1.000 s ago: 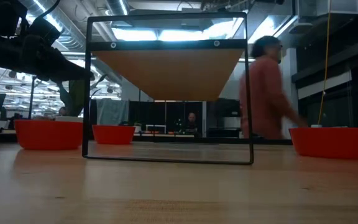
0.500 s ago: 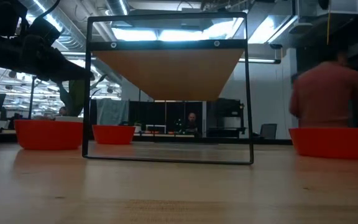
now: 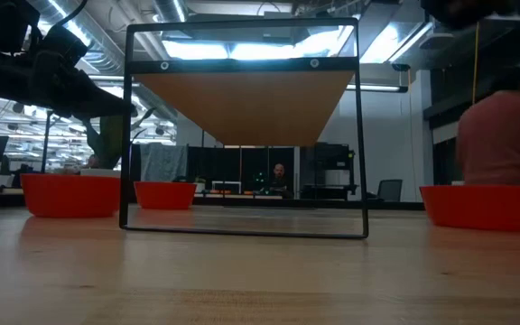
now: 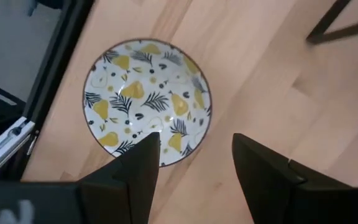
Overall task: Pick & Place Mini bowls
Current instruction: Stack the right white patterned bowl on top of the white patterned bowl on the shelf
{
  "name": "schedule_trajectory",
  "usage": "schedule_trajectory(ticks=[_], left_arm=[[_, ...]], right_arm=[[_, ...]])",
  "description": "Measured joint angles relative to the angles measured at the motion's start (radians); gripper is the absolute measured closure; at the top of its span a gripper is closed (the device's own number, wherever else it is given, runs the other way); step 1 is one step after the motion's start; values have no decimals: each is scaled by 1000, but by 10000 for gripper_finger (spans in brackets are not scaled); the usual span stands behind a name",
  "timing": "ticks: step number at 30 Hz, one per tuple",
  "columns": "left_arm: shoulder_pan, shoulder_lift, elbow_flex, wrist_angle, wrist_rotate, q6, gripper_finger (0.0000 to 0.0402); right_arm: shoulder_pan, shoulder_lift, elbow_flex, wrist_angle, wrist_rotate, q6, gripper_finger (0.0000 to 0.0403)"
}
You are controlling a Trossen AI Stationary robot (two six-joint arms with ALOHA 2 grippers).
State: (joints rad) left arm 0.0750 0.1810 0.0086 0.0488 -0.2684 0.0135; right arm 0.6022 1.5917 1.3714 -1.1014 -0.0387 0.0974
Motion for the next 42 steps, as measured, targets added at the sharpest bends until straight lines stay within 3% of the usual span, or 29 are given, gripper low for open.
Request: schedule_trajectory(ticks=[7, 14, 28, 42], left_arm=[[0, 0, 0, 0, 0, 0, 398], [0, 0, 0, 0, 0, 0, 398], [0, 0, 0, 0, 0, 0, 398], [0, 0, 0, 0, 0, 0, 398]], right_arm=[[8, 0, -71, 38, -1, 140, 202], [60, 4, -88, 100, -96, 292, 202], [204, 62, -87, 198, -49, 321, 202], [238, 138, -87, 262, -31, 341, 202]])
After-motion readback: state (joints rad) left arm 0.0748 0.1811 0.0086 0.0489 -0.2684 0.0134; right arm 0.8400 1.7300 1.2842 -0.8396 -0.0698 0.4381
